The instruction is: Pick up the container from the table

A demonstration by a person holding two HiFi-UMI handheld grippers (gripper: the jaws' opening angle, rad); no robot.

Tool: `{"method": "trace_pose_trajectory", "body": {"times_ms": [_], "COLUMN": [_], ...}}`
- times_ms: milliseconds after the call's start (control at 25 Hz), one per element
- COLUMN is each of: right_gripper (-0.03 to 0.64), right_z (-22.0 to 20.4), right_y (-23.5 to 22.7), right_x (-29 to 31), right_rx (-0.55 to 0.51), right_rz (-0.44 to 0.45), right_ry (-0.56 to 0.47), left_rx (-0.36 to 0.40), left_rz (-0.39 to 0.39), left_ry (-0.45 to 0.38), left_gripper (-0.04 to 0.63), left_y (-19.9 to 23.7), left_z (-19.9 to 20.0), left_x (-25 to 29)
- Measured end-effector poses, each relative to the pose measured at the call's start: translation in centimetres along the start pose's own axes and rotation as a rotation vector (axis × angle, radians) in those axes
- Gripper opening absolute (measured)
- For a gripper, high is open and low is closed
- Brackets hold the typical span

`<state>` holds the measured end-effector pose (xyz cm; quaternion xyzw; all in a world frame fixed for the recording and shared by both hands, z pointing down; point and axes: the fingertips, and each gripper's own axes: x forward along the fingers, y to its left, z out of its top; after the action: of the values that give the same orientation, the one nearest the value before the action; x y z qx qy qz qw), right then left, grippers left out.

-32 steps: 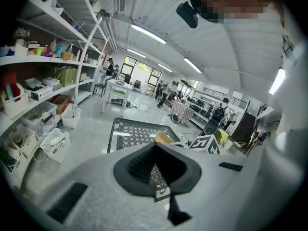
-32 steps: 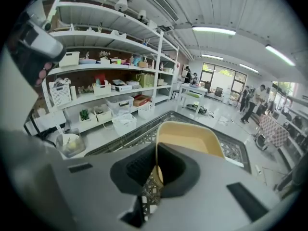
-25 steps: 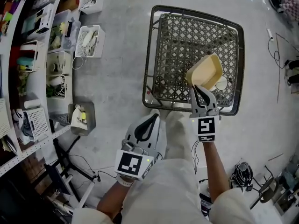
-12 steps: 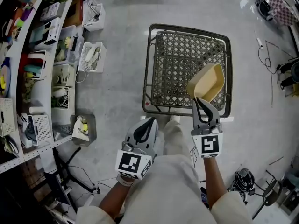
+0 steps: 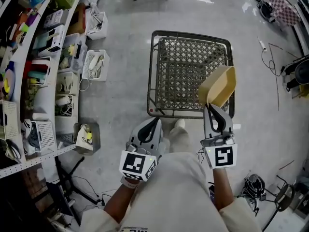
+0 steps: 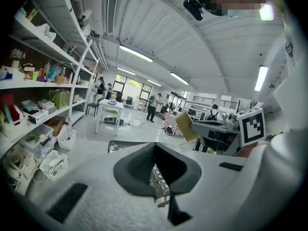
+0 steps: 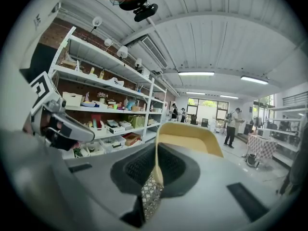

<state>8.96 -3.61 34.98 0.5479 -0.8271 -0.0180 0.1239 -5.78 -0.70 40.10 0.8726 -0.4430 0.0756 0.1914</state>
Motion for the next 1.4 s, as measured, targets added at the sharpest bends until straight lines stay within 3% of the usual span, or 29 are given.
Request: {"method": "trace_pose_trajectory", "body": {"times_ms": [640, 1400], "right_gripper": [0.028, 0.028], "right_z": [2.7, 0.4], "right_y": [-1.4, -1.0], "right_x": [-5.6, -7.0], "right_rx": [0.06, 0.112], "right_rz": [-0.089, -0.058], "right_ry": [-0.06, -0.059], "left_rx": [0.026, 0.044], "left_rz": [0.011, -0.012], "left_ry": [-0.083, -0.103], "left_gripper": [0.023, 0.023], "left_y": [-0.2, -1.3], "left_z": [2.8, 3.3], "left_x": [-2.1, -2.3]}}
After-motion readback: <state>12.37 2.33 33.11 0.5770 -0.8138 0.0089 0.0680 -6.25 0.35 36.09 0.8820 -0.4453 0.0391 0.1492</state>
